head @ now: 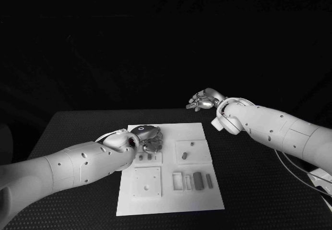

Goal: Assemble the parts on the task board

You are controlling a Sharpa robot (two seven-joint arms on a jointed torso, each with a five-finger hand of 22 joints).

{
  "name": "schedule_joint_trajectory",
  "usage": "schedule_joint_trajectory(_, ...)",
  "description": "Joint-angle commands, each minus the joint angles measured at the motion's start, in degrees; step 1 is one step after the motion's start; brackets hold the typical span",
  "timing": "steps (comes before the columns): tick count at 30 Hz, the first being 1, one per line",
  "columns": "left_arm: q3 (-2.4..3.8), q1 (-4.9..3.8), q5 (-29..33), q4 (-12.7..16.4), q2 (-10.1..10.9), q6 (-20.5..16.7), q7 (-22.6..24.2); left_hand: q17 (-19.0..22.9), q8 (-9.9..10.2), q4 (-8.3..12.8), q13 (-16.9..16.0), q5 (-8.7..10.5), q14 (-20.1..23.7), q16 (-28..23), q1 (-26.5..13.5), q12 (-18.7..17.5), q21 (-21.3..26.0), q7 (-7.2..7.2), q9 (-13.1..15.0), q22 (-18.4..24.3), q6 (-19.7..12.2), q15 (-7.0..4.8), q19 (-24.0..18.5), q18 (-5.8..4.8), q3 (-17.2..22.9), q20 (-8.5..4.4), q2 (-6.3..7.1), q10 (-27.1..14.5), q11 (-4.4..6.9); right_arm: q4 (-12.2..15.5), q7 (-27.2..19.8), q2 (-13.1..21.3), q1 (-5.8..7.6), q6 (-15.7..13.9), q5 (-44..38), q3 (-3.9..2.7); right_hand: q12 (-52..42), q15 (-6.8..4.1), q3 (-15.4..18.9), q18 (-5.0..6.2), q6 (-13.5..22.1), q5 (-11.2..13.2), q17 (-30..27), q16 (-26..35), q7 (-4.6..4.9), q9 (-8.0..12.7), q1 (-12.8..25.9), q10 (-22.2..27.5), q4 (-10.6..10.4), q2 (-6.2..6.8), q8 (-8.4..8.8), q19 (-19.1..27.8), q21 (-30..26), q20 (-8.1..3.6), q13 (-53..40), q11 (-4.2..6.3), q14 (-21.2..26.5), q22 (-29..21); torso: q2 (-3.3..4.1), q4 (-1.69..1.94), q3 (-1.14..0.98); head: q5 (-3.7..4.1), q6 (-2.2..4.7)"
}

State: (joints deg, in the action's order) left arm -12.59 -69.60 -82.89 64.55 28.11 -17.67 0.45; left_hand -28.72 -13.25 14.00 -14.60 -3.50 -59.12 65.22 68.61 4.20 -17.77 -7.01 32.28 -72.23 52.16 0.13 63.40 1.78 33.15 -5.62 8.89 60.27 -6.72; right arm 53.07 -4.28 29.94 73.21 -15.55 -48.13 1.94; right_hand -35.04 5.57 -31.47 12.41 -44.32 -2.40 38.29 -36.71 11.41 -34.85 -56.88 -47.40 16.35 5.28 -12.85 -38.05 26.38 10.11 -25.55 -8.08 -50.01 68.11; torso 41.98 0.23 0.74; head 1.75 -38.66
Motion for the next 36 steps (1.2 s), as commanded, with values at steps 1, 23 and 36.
schedule_joint_trajectory(1,0.03,0.15,-0.51,-0.31,-0.25,-0.55,0.28,-0.22,0.78,-0.45,0.60,-0.21,-0.38,0.81,0.46,-0.47,-0.59,0.04,-0.52,-0.87,-1.17,0.08,0.36,2.10,0.10,0.02,-0.14,-0.45,0.07,0.15,-0.64,-0.06,-0.03,0.78,0.23,-0.01,0.30,0.14,0.23,-0.91,0.25,-0.30,-0.10,0.24,0.79,-0.03,-0.49,-0.27,-0.01,-0.13,0.04,0.34,-0.32,-0.06,0.10,-0.12,-0.20,0.09,-0.03,-0.01,0.00,0.03,-0.02)
schedule_joint_trajectory(23,0.03,0.39,-0.22,-1.97,-1.77,0.66,0.13,-1.08,0.36,-1.74,2.29,0.01,-4.57,6.83,1.28,0.49,-5.40,-0.38,-1.88,-4.21,-0.35,-1.29,4.75,3.73,1.19,-1.17,-1.79,3.79,1.44,0.14,-0.66,-0.35,-0.04,0.84,0.23,-0.01,0.31,0.17,0.27,-0.91,0.25,-0.30,-0.23,0.52,0.78,-0.06,-0.42,-0.41,-0.04,-0.23,-0.04,0.39,-0.41,-0.03,0.48,-0.11,-0.31,0.17,-0.01,0.05,0.04,0.12,-0.08)
schedule_joint_trajectory(36,0.02,1.04,-0.45,-4.15,-2.89,1.44,0.20,-0.88,-0.31,-1.43,2.29,0.20,-5.45,8.37,1.67,0.78,-7.12,-0.81,-2.22,-4.19,0.99,-1.45,5.62,4.02,1.46,-1.45,-2.12,5.90,1.56,0.19,-0.69,-0.37,-0.04,1.01,0.23,-0.01,0.30,0.18,0.30,-0.91,0.25,-0.30,-0.26,0.61,0.78,-0.07,-0.37,-0.45,-0.06,-0.25,-0.06,0.40,-0.44,-0.02,0.60,-0.10,-0.35,0.20,0.01,0.01,0.06,0.21,-0.17)
